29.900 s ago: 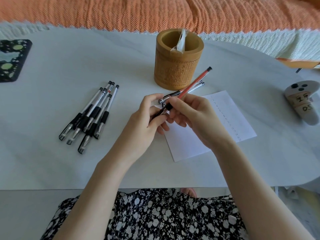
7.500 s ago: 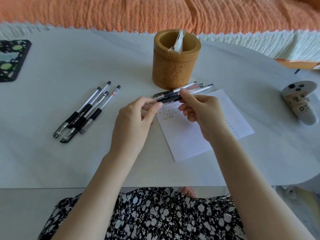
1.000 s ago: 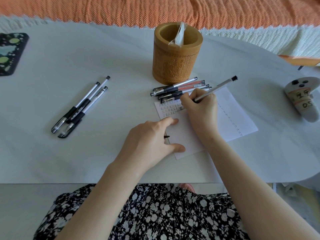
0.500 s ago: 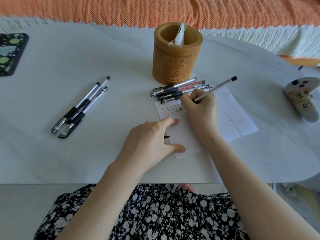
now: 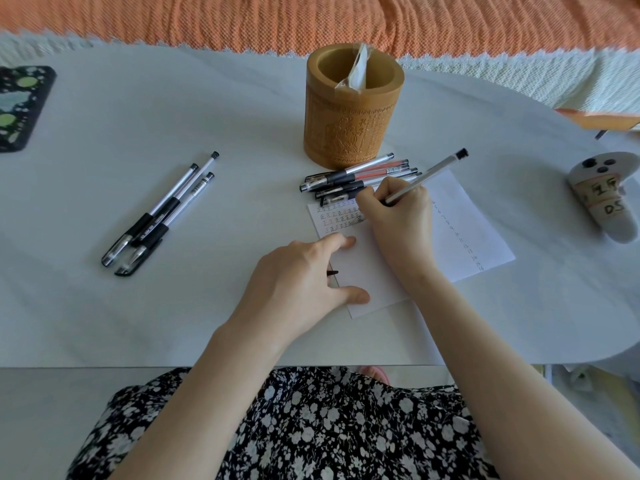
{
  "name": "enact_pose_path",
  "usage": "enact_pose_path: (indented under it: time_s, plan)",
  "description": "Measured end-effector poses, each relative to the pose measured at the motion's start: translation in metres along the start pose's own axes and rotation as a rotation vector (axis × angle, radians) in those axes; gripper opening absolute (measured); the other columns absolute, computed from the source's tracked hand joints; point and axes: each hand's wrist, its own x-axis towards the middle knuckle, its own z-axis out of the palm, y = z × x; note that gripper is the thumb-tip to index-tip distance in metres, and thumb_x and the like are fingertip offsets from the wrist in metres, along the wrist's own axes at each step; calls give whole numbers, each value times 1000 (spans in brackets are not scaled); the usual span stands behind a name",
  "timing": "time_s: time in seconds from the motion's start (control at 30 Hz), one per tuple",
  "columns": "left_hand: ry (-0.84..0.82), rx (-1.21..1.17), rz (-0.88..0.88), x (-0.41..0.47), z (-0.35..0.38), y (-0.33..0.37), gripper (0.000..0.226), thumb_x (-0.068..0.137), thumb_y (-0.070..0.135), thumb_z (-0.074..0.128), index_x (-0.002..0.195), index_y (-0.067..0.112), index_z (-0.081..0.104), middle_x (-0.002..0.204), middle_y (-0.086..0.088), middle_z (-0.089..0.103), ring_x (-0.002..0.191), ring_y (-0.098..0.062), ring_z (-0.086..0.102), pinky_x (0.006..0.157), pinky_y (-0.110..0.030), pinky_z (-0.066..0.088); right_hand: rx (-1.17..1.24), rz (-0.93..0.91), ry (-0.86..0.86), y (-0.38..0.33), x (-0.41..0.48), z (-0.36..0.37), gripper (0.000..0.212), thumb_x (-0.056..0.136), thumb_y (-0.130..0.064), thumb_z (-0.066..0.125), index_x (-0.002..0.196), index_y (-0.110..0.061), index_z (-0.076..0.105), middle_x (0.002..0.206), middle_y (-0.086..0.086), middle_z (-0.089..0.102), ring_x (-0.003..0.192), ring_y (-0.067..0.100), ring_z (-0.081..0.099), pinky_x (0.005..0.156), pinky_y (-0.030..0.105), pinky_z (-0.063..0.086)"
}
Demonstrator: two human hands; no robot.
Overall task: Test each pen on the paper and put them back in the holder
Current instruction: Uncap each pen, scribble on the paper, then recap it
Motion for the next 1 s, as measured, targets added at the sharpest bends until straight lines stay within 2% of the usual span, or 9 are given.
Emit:
enact_pose_path:
  time_s: [1.0]
  plan:
    - [29,-4,46,-2,-2,1,68,65,61,70,127,46,44,100,9,65,93,-6,62,83,-26,49,21,36,-9,-1,-1,-1,36,76,-3,57,54,-14,30,51,2,26,52,8,22,47,21,20]
